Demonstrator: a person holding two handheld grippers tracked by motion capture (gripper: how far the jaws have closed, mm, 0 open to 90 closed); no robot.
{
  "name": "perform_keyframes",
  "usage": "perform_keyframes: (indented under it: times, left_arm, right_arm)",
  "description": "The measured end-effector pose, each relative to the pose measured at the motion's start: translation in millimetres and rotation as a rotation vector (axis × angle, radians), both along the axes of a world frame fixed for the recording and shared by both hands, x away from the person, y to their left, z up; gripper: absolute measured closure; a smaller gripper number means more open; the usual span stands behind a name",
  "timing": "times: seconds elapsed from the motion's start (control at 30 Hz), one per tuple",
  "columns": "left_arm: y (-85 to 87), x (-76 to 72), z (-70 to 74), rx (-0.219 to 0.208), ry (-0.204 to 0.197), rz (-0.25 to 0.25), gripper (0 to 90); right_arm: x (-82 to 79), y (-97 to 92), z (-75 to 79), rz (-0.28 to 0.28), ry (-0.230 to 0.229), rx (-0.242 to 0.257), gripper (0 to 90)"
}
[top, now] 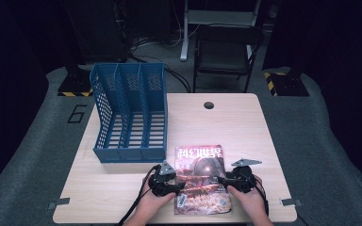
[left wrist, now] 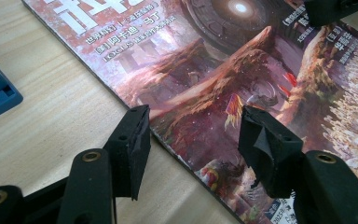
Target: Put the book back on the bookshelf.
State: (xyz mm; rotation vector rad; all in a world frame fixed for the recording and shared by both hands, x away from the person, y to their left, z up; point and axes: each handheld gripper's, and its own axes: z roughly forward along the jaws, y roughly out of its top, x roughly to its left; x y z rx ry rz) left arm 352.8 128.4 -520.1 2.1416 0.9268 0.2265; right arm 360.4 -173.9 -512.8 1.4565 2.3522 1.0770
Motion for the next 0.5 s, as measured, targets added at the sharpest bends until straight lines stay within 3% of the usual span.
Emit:
perform_keyframes:
  times: [0.2, 0.33, 0.5]
  left_arm:
    - [-1.9, -5.2, 0.1, 0.006, -0.001, -0.007, 43.7]
    - [-2.4, -7.1, -0.9, 0.001, -0.012, -0.003, 43.7]
    - [-1.7, -6.8, -1.0, -0.001, -0.013, -0.009, 44.0]
  right_arm:
    - [-4.5, -3.7, 1.9, -0.026, 0.038, 0.010, 57.7]
    - [-6.0, -4.8, 3.5, -0.033, 0.040, 0.013, 58.1]
    - [-3.6, -1.4, 3.9, -0.060, 0.015, 0.019, 52.6]
